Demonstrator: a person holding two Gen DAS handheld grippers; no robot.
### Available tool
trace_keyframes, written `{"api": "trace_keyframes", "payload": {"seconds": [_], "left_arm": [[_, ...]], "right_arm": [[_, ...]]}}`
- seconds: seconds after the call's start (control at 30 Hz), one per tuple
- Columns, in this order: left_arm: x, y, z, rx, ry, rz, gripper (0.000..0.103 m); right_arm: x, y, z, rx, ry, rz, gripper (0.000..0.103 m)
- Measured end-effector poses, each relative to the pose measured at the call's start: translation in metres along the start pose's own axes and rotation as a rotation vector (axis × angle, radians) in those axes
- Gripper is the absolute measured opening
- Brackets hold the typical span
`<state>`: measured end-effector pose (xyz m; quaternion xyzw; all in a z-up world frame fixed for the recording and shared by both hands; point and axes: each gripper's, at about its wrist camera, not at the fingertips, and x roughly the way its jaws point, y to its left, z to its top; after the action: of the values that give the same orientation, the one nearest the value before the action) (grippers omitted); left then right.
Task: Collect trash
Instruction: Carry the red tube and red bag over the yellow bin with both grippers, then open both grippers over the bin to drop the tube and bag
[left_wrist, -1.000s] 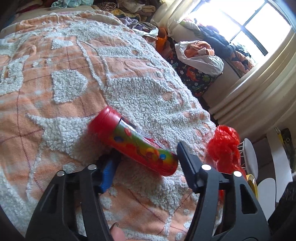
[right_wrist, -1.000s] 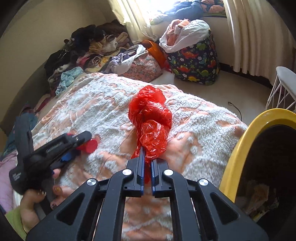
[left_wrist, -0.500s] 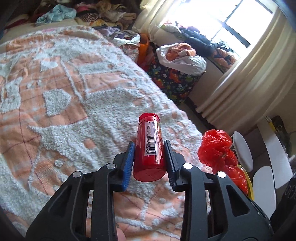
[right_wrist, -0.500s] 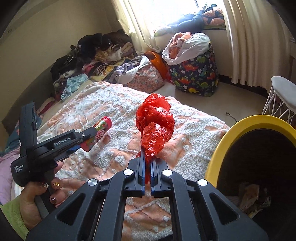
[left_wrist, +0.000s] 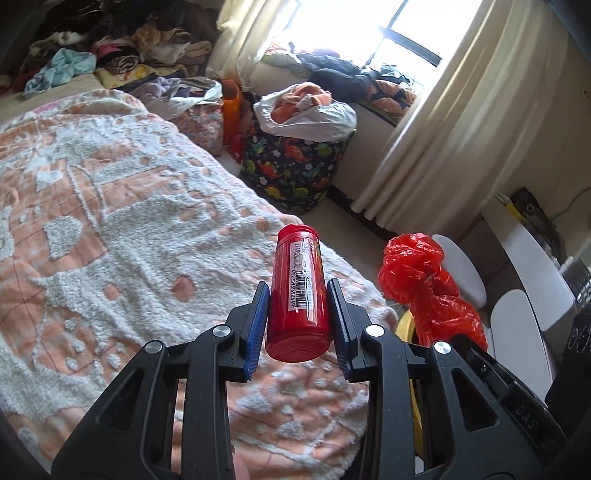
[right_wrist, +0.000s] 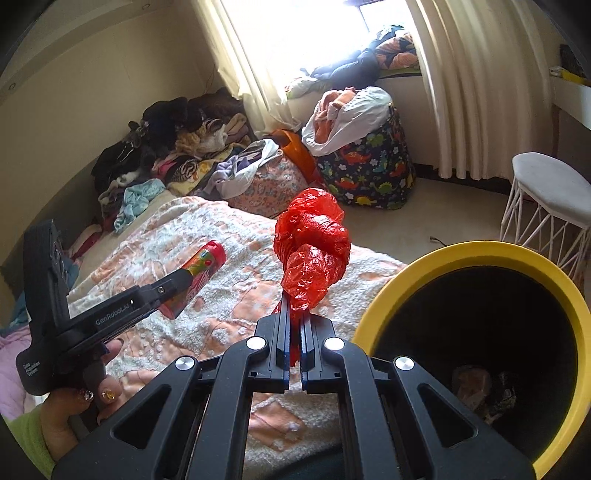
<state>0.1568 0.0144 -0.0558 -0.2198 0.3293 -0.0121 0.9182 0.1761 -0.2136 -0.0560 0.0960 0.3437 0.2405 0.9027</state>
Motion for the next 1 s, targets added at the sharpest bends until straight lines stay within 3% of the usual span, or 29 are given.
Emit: {"api": "trace_keyframes", "payload": {"seconds": [0.4, 1.0], "left_arm": [[0.000, -0.042, -0.012, 0.100, 0.028, -0.072, 0.025], [0.022, -0.128, -0.060, 0.351, 0.147, -0.218, 0.025]], "right_arm": [[-0.034, -0.041, -0.003, 0.069, -0.040, -0.069, 0.004], [-0.053, -0.108, -0.032, 0.217, 0.052, -0.237, 0.004]]}}
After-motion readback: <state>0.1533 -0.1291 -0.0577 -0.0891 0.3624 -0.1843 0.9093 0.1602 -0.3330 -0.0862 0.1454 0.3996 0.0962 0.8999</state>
